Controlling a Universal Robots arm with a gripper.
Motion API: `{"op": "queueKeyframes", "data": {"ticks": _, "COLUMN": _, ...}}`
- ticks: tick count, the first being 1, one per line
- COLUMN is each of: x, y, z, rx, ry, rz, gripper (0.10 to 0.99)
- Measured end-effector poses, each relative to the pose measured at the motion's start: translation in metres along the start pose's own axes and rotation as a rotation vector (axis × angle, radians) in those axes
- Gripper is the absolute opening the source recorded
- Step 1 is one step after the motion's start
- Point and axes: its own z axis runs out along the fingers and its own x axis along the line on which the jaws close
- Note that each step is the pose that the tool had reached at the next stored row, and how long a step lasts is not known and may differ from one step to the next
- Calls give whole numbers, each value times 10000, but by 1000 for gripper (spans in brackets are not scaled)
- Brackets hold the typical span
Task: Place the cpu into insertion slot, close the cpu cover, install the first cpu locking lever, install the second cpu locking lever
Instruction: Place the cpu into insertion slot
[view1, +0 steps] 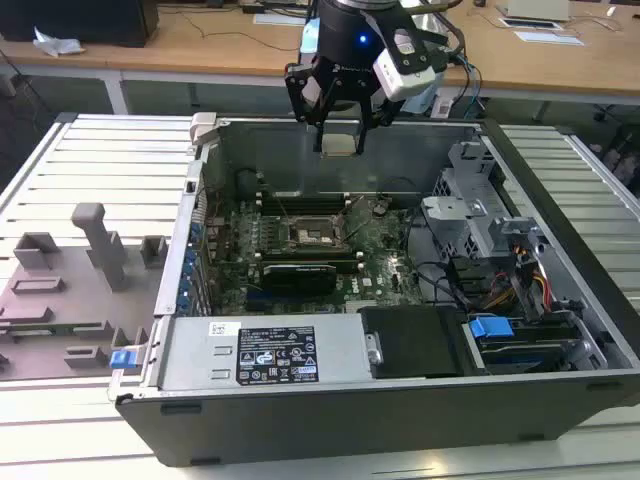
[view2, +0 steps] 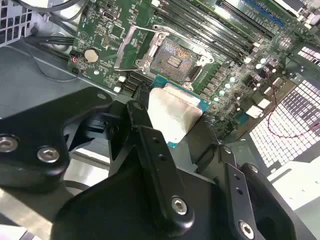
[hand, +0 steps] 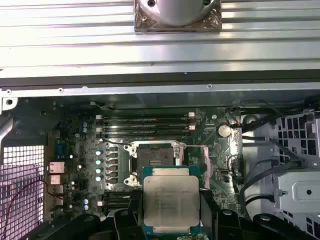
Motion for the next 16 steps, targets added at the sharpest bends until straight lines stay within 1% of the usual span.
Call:
{"op": "queueKeyframes", "data": {"ticks": 4, "x": -1, "y": -4, "z": 42, "rx": 1, "ry": 0, "rz": 0, "gripper": 545}}
{"op": "queueKeyframes", "data": {"ticks": 16, "x": -2, "y": -10, "z": 114, "rx": 3, "ry": 0, "rz": 0, "gripper": 545}}
